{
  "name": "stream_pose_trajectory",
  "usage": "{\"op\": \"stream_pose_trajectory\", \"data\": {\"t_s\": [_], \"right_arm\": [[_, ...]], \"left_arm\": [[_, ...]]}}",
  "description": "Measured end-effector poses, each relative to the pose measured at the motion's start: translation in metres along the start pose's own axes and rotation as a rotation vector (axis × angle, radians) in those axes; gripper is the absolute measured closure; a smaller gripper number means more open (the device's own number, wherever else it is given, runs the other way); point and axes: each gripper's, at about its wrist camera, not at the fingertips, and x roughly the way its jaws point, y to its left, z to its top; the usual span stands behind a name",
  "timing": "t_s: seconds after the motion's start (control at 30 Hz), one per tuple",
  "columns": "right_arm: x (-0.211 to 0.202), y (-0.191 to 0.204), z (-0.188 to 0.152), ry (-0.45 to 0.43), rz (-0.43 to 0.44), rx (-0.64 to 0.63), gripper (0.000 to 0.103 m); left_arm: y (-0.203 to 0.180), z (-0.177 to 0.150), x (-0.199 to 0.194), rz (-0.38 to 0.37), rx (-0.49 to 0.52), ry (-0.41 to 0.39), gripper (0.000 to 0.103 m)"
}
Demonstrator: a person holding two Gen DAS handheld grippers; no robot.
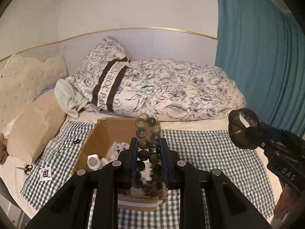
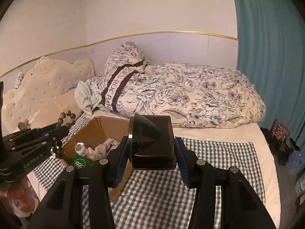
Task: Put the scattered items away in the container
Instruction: 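Lift and carry the bead bracelet in the left tool over the box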
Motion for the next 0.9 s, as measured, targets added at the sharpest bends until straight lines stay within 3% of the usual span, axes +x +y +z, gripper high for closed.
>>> {"op": "stream_pose_trajectory", "data": {"t_s": [0.43, 0.9], "right_arm": [[0.054, 0.048, 0.005, 0.041, 0.078, -0.035, 0.056], [0.132, 0.088, -0.005, 0.142, 0.142, -0.100, 0.056]], "left_arm": [[0.054, -0.002, 0.038, 0.070, -0.016, 0.066, 0.081], [0.089, -0.020, 0.109, 0.072, -0.054, 0.181, 0.081]]}}
